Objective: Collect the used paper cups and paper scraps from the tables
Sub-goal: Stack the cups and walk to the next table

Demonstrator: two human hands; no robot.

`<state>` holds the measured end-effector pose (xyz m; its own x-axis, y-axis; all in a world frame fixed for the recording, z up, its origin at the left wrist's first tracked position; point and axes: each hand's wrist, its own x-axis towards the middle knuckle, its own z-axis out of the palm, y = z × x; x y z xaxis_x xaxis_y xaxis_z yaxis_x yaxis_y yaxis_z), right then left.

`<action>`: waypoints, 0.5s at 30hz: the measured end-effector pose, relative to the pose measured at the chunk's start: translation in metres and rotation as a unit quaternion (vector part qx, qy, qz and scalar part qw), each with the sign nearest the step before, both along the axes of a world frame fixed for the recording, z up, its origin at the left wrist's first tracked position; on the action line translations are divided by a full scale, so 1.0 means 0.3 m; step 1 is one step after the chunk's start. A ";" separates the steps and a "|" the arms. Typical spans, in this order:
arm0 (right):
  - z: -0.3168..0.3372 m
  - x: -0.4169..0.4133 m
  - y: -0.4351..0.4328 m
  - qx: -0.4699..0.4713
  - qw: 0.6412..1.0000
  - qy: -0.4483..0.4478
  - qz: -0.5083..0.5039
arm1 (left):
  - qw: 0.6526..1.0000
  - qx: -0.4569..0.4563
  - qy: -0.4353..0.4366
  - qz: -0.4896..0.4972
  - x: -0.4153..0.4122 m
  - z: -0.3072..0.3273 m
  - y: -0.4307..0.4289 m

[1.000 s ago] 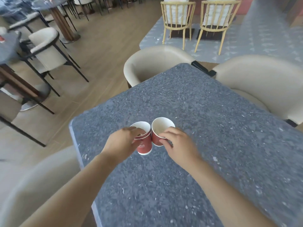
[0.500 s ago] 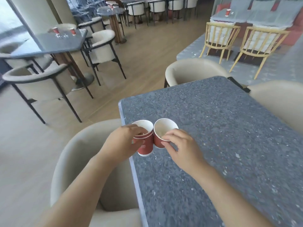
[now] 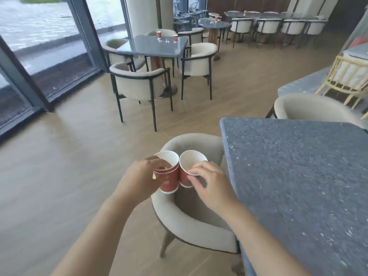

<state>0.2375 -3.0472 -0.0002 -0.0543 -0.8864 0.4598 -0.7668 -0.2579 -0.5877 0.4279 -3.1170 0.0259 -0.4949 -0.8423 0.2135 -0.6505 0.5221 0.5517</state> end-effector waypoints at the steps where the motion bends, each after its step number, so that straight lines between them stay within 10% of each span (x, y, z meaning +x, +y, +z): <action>1: -0.004 0.068 -0.014 0.001 1.000 0.001 0.012 | 1.000 -0.003 -0.002 0.012 0.075 -0.001 0.005; 15: -0.011 0.766 -0.179 0.015 0.991 0.012 0.134 | 0.981 -0.028 0.022 0.189 0.776 -0.027 0.083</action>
<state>0.4672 -3.1009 -0.0035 0.1949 -0.8809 0.4312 -0.6874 -0.4363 -0.5806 0.6608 -3.0922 0.0179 -0.1389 -0.9500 0.2798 -0.7791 0.2792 0.5612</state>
